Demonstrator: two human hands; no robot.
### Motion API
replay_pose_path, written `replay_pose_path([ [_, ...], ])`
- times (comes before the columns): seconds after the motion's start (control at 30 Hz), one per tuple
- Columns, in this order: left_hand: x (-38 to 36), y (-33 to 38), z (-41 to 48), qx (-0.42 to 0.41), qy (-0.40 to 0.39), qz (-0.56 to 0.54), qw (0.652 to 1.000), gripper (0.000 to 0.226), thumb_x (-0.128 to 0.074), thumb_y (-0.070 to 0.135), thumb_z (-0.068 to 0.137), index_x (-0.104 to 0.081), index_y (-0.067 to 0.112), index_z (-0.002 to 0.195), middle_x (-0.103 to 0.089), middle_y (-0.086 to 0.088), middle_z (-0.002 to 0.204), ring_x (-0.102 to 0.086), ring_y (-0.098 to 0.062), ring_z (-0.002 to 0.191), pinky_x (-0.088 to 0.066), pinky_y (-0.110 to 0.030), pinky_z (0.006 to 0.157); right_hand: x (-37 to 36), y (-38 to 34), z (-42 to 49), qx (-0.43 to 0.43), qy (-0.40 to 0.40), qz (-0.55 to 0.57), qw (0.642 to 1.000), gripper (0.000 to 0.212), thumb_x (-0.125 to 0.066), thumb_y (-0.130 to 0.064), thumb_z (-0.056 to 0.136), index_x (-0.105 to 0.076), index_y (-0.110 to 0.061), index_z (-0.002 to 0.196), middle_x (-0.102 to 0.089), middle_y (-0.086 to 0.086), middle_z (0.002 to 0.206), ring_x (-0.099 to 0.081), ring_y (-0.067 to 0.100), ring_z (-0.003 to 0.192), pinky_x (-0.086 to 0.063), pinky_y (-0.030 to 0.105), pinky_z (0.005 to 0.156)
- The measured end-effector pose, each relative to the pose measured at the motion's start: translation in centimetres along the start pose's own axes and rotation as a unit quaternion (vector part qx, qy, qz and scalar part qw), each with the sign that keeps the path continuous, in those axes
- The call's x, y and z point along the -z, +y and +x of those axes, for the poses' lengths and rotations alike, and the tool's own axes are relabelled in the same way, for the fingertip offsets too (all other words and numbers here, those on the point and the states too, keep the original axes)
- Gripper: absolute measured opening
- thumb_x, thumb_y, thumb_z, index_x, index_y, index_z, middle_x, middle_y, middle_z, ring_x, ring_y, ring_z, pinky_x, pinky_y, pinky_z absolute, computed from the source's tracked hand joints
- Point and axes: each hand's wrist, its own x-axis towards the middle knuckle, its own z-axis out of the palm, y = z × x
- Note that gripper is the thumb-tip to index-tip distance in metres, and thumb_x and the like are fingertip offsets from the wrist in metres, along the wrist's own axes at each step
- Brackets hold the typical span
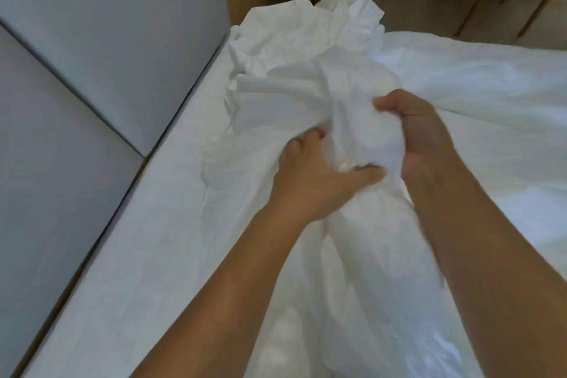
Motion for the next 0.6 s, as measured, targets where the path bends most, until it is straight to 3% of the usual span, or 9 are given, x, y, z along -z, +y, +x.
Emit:
replay_pose_path([
  [0.03, -1.4, 1.4, 0.4, -0.044, -0.017, 0.031, 0.998, 0.105, -0.058, 0.079, 0.05, -0.026, 0.035, 0.14, -0.03, 0.006, 0.146, -0.028, -0.016, 0.136, -0.03, -0.039, 0.11, 2.5, -1.9, -1.4, 0.067, 0.0, 0.026, 0.997, 0.033, -0.043, -0.015, 0.085, -0.074, -0.013, 0.075, -0.069, 0.005, 0.071, -0.068, 0.021, 0.067, -0.056, 0.028, 0.06],
  [0.1, -5.3, 3.5, 0.8, -0.087, -0.145, 0.051, 0.984, 0.099, -0.048, 0.083, 0.062, -0.022, 0.034, 0.145, -0.026, 0.007, 0.151, -0.025, -0.016, 0.139, -0.025, -0.038, 0.109, 8.2, -3.7, -4.4, 0.142, 0.075, -0.047, 0.986, 0.032, -0.044, -0.026, 0.084, -0.073, -0.021, 0.071, -0.068, -0.002, 0.068, -0.07, 0.017, 0.07, -0.052, 0.027, 0.07],
  [0.17, -9.3, 3.5, 0.9, -0.057, -0.265, 0.07, 0.96, 0.082, -0.045, 0.073, 0.082, -0.03, 0.024, 0.146, -0.032, 0.003, 0.152, -0.031, -0.018, 0.138, -0.026, -0.033, 0.106, 15.0, -2.6, -4.2, 0.075, 0.239, -0.181, 0.951, 0.021, -0.056, -0.028, 0.083, -0.068, -0.013, 0.091, -0.07, 0.001, 0.083, -0.069, 0.023, 0.092, -0.048, 0.038, 0.087],
  [0.23, -12.1, 1.8, 1.3, -0.063, -0.284, 0.102, 0.951, 0.061, -0.042, 0.053, 0.095, -0.037, 0.016, 0.144, -0.038, -0.003, 0.149, -0.036, -0.02, 0.136, -0.025, -0.023, 0.103, 19.1, 0.5, -3.2, -0.025, 0.344, -0.235, 0.909, 0.034, -0.066, -0.022, 0.085, -0.059, -0.006, 0.114, -0.071, 0.004, 0.102, -0.066, 0.018, 0.094, -0.044, 0.041, 0.097],
  [0.27, -13.0, 0.9, 1.4, -0.074, -0.271, 0.118, 0.952, 0.055, -0.043, 0.046, 0.097, -0.04, 0.013, 0.142, -0.042, -0.006, 0.146, -0.039, -0.02, 0.133, -0.025, -0.018, 0.096, 20.0, 2.5, -2.8, -0.06, 0.363, -0.248, 0.896, 0.051, -0.07, -0.026, 0.083, -0.05, -0.007, 0.127, -0.065, 0.008, 0.116, -0.062, 0.019, 0.097, -0.043, 0.039, 0.096],
  [0.33, -14.3, -0.2, 1.5, -0.084, -0.244, 0.146, 0.955, 0.052, -0.046, 0.043, 0.097, -0.043, 0.01, 0.137, -0.049, -0.009, 0.139, -0.045, -0.023, 0.127, -0.026, -0.016, 0.083, 19.9, 6.2, -2.4, -0.142, 0.319, -0.249, 0.903, 0.087, -0.074, -0.046, 0.075, -0.03, -0.013, 0.143, -0.053, 0.01, 0.13, -0.059, 0.024, 0.102, -0.049, 0.039, 0.087],
  [0.4, -15.4, -0.8, 1.3, -0.078, -0.22, 0.179, 0.956, 0.056, -0.049, 0.047, 0.093, -0.043, 0.008, 0.133, -0.052, -0.01, 0.133, -0.049, -0.026, 0.122, -0.033, -0.025, 0.088, 19.2, 8.9, -2.0, -0.186, 0.275, -0.215, 0.919, 0.096, -0.077, -0.053, 0.067, -0.034, -0.01, 0.142, -0.056, 0.009, 0.126, -0.064, 0.024, 0.096, -0.054, 0.036, 0.075],
  [0.5, -16.2, -0.7, 1.1, -0.074, -0.193, 0.223, 0.953, 0.052, -0.053, 0.043, 0.09, -0.046, 0.007, 0.128, -0.054, -0.01, 0.127, -0.049, -0.027, 0.121, -0.037, -0.034, 0.099, 18.1, 9.6, -1.1, -0.162, 0.277, -0.161, 0.933, 0.062, -0.078, -0.024, 0.073, -0.054, 0.003, 0.124, -0.066, 0.021, 0.106, -0.067, 0.034, 0.089, -0.055, 0.038, 0.074],
  [0.6, -15.9, 0.3, 1.3, -0.098, -0.136, 0.178, 0.97, 0.038, -0.054, 0.038, 0.088, -0.054, 0.011, 0.114, -0.06, -0.006, 0.114, -0.056, -0.023, 0.108, -0.04, -0.029, 0.084, 17.1, 7.2, -1.3, -0.097, 0.26, -0.17, 0.946, 0.022, -0.065, -0.003, 0.075, -0.067, 0.002, 0.096, -0.068, 0.016, 0.075, -0.065, 0.029, 0.068, -0.051, 0.028, 0.055],
])
